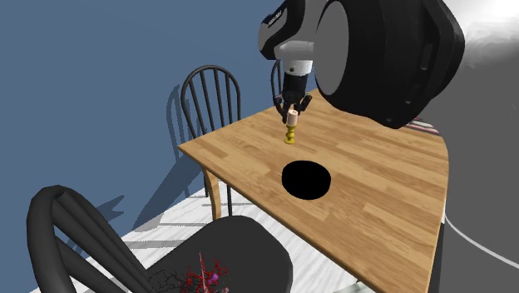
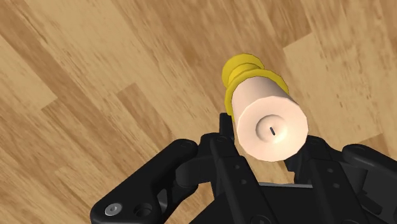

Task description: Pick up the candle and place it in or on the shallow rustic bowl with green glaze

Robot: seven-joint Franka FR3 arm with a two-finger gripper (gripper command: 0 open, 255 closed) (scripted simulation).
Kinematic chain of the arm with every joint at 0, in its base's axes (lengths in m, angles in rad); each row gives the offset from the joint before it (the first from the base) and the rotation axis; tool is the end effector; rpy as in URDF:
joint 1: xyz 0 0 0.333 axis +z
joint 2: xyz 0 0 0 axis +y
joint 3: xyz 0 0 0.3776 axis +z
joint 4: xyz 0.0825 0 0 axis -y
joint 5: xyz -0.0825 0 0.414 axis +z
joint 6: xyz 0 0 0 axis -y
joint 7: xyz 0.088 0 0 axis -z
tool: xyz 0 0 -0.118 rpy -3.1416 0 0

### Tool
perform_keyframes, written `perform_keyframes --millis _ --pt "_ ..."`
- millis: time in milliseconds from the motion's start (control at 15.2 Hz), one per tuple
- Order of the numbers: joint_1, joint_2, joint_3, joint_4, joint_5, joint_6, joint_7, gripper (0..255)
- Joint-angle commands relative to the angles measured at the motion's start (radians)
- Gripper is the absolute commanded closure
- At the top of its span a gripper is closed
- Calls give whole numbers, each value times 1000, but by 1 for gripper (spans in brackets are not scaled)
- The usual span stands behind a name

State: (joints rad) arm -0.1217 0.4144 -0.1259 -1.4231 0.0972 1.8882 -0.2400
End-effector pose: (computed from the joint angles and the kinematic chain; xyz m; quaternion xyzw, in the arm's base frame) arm 0.7254 -0.1578 0.5044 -0.9993 0.0118 -0.0314 0.0143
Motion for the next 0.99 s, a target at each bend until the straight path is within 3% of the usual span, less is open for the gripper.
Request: perform_keyframes --millis 0,330,924 --pt "0 -4 0 22 -1 -26 2 255" --pt "-2 -3 -1 89 -2 -92 6 255" --pt "10 -403 -15 -404 -51 4 -2 255"
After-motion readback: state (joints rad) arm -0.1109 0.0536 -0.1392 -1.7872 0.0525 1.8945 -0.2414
